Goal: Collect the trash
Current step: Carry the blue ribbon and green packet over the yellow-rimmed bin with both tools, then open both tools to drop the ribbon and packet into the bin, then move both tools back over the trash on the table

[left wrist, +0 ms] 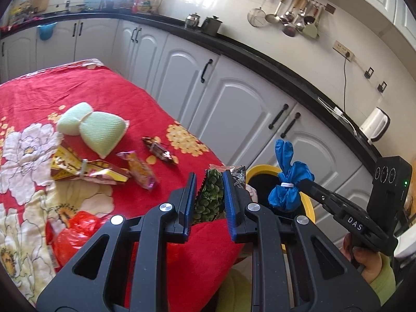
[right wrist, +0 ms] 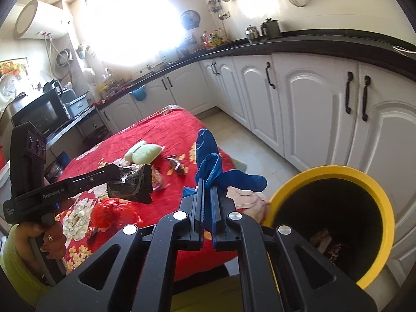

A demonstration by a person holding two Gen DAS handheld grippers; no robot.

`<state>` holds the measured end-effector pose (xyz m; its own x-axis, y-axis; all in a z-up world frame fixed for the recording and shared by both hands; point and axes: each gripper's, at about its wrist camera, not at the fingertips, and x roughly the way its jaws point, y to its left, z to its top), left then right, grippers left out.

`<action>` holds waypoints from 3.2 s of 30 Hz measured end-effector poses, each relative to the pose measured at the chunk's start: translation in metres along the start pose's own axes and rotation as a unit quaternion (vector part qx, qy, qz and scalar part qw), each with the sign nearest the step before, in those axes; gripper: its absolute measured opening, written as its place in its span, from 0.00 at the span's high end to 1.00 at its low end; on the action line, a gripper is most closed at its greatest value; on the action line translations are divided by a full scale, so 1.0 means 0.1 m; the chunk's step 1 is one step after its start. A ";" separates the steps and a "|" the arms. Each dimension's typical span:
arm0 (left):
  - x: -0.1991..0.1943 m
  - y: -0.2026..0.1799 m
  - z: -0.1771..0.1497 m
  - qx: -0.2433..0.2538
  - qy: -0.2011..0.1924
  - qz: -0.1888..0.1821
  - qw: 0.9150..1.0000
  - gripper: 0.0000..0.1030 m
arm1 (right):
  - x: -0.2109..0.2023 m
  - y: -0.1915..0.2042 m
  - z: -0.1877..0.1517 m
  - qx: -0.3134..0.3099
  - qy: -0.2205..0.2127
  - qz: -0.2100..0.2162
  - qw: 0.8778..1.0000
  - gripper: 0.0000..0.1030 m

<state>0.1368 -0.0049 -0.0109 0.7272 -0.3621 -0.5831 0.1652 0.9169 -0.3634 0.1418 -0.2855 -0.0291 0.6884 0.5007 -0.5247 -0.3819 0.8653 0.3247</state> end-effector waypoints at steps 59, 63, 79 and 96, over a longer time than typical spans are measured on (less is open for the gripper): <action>1.40 -1.48 -0.35 0.116 0.103 -0.060 0.986 0.86 | -0.35 -1.46 -0.52 0.132 -0.008 -0.113 0.985 0.96; 1.44 -1.48 -0.39 0.116 0.108 -0.059 0.986 0.86 | -0.31 -1.49 -0.56 0.138 0.000 -0.113 0.984 0.96; 1.53 -1.41 -0.41 0.095 0.120 -0.055 0.987 0.50 | -0.31 -1.58 -0.58 0.159 -0.002 -0.121 0.980 0.63; 1.01 -1.13 -0.29 0.088 0.059 -0.007 0.994 0.10 | -0.42 -1.22 -0.39 0.118 -0.037 -0.118 0.985 0.36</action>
<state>0.1722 -0.1501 -0.0501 0.6425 -0.3823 -0.6642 0.2955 0.9233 -0.2455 0.1353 -0.4111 -0.0768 0.7870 0.2754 -0.5520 -0.0582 0.9239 0.3781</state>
